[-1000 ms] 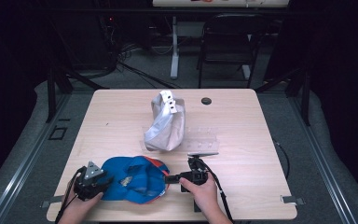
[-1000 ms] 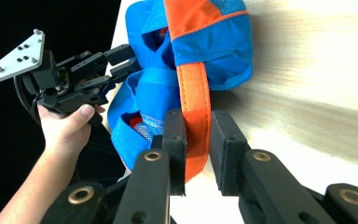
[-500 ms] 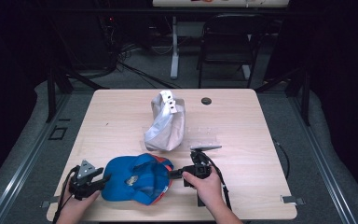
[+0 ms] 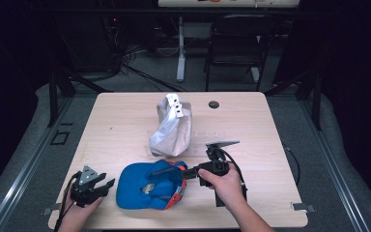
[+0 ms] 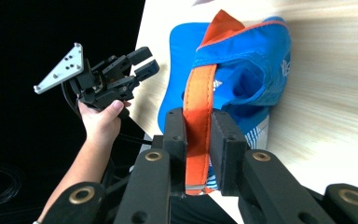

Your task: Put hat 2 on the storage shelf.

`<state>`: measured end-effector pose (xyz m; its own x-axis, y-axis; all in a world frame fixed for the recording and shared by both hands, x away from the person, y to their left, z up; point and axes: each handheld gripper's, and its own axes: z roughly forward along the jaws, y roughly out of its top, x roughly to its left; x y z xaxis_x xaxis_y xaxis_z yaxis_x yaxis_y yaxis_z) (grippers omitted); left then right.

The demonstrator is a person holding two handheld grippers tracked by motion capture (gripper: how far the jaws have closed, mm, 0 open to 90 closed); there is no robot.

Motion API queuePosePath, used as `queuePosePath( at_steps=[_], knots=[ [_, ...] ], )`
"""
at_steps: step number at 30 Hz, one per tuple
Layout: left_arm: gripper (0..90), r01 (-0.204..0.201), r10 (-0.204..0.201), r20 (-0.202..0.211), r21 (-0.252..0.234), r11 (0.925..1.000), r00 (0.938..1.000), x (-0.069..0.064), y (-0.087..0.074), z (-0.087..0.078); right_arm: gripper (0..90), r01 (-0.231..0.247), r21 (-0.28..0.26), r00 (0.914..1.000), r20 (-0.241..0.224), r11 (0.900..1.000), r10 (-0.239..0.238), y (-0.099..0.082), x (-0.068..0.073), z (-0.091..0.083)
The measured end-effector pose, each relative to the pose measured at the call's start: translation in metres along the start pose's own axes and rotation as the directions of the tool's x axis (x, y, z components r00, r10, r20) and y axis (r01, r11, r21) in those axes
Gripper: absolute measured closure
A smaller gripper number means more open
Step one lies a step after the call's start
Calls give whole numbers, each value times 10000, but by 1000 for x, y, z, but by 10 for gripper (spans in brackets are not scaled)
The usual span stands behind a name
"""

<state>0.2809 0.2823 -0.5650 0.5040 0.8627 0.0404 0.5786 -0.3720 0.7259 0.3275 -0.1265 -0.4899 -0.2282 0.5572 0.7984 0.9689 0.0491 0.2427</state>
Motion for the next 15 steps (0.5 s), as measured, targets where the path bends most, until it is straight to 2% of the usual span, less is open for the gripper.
queuePosePath(
  at_steps=[3, 5, 7, 11, 12, 15],
  knots=[
    [561, 1, -1, -3, 11, 10000, 10000, 0, 0, 0, 781, -104, -114, 9999, 10, 9999, 104, 1, 0, -6],
    [561, -23, 23, -7, 17, 10000, 10000, 0, 0, 0, 782, -264, -221, 9996, 39, 9994, 265, 3, 0, -18],
    [561, -20, 20, -13, 39, 10000, 10000, 0, 0, 0, 782, -222, -86, 9997, 88, 9997, 223, 5, 0, -22],
    [561, -36, 36, -27, 43, 10000, 10000, 0, 0, 1, 782, -422, -197, 9991, -79, 9989, 420, 7, 3, -34],
    [561, -131, 132, -58, 75, 9999, 9999, 0, 0, 1, 782, -429, -81, 9990, -136, 9990, 428, 9, 6, -39],
    [561, -152, 153, -88, 63, 9999, 9998, -2, 0, 1, 782, -546, -166, 9982, -238, 9984, 542, 11, 10, -43]
  ],
)
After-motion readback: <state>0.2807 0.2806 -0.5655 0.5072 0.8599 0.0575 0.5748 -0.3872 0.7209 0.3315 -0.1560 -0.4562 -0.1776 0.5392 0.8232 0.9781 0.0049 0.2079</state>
